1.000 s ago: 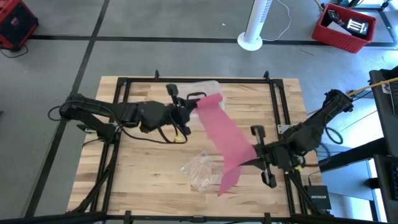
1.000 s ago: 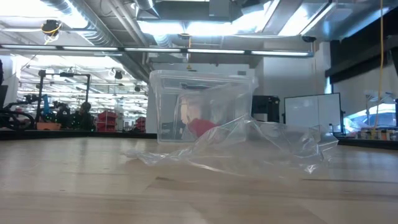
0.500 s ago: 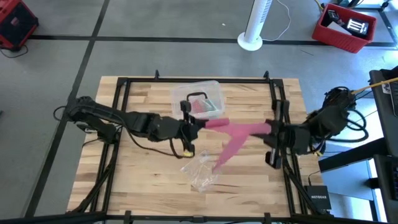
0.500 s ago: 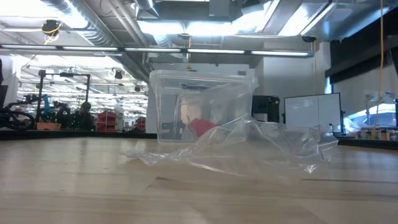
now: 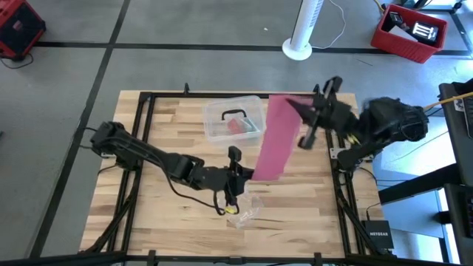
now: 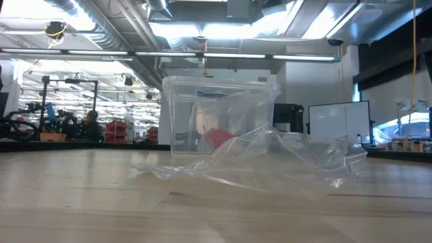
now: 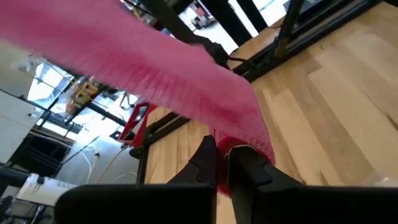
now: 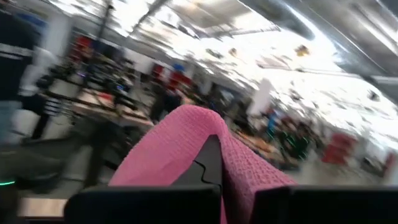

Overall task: Roll bandage
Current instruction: Roll the pink bandage

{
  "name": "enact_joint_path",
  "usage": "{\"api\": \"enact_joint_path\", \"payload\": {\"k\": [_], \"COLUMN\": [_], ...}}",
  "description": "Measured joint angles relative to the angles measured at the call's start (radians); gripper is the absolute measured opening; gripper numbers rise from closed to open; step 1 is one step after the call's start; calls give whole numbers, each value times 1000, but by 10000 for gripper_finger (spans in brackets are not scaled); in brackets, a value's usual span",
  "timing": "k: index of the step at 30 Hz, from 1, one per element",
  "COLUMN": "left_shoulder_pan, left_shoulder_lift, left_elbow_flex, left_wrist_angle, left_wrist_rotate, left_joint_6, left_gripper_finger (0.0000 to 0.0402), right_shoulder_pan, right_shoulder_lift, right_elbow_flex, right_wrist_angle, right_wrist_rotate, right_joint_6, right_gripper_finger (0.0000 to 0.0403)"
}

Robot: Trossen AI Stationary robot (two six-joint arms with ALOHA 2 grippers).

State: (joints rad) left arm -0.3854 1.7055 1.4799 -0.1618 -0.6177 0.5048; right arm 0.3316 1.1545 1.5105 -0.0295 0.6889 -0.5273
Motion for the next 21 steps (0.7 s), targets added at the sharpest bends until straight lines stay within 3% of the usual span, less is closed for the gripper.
{"api": "enact_joint_path", "payload": {"k": [8,16,21], "left_shoulder_pan": [-62,-95,-99], "left_shoulder_lift": [7,7,20], "left_elbow_flex": [0,0,0], "left_wrist_angle": [16,27,53], "left_wrist_rotate": [-118,-133,-56], "left_joint_6": [-12,-79,-158], "left_gripper_finger": [4,4,5], "right_shoulder_pan": [-222,-418,-486], "right_shoulder_lift": [2,-9,8], "right_elbow_flex": [-4,-213,-431], "right_wrist_angle": [-275,-332,-234], "right_wrist_rotate": [-7,-217,-444], "right_joint_6": [204,344,495], "right_gripper_finger": [1,1,14]}}
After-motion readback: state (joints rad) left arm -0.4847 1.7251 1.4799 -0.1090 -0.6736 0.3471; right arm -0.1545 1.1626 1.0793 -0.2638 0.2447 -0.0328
